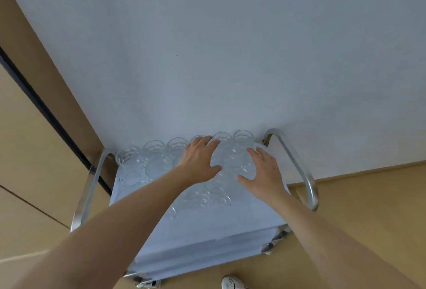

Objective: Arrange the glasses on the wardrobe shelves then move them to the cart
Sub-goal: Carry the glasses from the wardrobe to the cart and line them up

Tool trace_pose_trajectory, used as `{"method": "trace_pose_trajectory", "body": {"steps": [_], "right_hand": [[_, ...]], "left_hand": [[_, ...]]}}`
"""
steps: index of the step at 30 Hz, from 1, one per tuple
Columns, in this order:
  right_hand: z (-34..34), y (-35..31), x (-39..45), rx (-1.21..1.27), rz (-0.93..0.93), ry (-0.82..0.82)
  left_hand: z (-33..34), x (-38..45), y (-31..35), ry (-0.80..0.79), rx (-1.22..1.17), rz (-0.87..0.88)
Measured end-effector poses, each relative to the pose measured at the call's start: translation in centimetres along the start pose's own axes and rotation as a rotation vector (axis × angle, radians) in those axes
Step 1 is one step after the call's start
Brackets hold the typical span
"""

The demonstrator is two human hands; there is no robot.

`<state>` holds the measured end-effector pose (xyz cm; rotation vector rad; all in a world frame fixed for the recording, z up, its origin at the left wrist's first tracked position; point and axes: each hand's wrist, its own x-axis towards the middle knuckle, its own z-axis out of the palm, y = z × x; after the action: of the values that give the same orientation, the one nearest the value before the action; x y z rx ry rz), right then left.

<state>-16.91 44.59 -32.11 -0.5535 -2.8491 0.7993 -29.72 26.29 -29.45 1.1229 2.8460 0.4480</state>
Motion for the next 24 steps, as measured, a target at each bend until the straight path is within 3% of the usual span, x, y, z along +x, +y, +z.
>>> {"method": "trace_pose_trajectory", "body": {"steps": [12,24], "right_hand": [[-12.2,7.9,-9.8,-0.08,0.239,0.341],[-28.0,18.1,-19.3,-0.15,0.372,0.586]], "left_hand": [[-3.0,2.7,16.9,0.06,-0.07,0.43],[-5.0,4.9,39.8,0.133,-0.085,0.732]]}}
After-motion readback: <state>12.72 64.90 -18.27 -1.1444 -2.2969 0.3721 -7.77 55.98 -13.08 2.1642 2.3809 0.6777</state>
